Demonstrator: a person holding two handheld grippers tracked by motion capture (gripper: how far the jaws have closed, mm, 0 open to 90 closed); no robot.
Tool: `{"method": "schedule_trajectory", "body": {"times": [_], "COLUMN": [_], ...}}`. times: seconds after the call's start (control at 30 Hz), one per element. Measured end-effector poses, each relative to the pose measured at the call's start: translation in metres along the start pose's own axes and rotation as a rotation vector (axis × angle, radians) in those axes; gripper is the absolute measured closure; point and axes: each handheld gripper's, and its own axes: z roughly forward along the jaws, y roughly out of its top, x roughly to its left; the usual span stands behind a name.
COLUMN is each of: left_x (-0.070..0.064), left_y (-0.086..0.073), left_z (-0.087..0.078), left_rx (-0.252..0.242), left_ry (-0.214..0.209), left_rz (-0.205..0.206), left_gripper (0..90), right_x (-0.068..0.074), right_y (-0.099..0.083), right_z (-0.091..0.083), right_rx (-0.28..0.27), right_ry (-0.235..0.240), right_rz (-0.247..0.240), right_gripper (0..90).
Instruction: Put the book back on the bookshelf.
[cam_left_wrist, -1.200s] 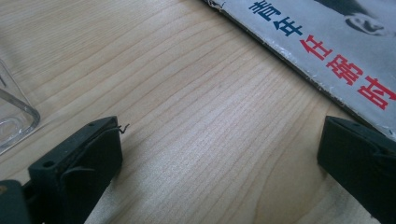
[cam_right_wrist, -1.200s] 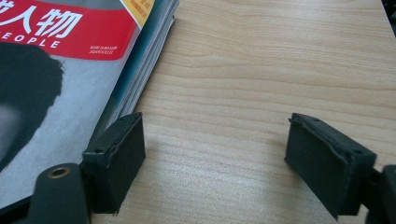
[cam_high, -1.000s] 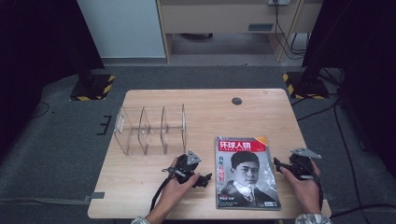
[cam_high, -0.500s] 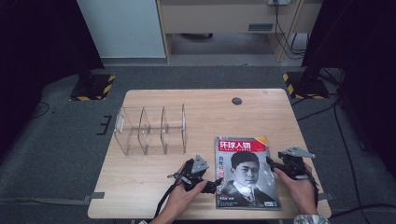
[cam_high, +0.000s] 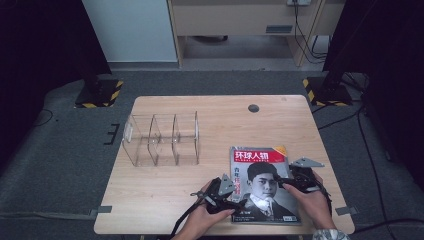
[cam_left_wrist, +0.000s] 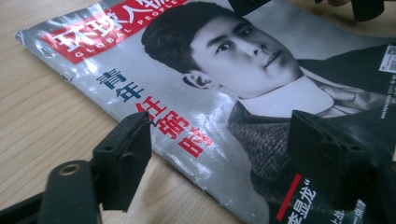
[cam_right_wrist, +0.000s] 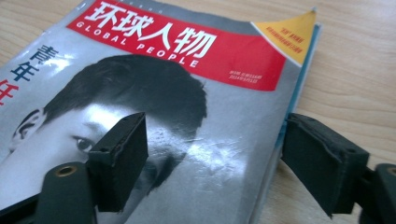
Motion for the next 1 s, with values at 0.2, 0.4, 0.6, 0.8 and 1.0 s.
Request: {"method": "schedule_trajectory", "body": {"times": [0.2,0.4,0.6,0.8,1.0], "left_x": [-0.002,0.0,-0.001,-0.001,-0.002], "left_y": [-0.008,-0.009,-0.009,-0.009,-0.009], "left_z": [0.009,0.01,0.01,0.01,0.01], "left_rx": [0.045,0.046,0.048,0.049,0.049], "left_ry": [0.003,0.002,0.01,0.012,0.014], "left_rz": [0.012,0.002,0.012,0.011,0.01], "left_gripper": [24.5,25.0,25.1,25.1,25.1], "right_x": [-0.002,-0.001,-0.001,-0.001,0.002], "right_y": [-0.002,-0.002,-0.003,-0.001,0.003], "right_z": [0.001,0.002,0.002,-0.002,-0.009], "right_rx": [0.016,0.023,0.022,-0.005,-0.031], "right_ry": [-0.007,-0.007,-0.01,-0.011,-0.019], "right_rz": [0.019,0.012,0.012,0.003,-0.012], "right_gripper": [20.7,21.2,23.3,29.3,36.3]}}
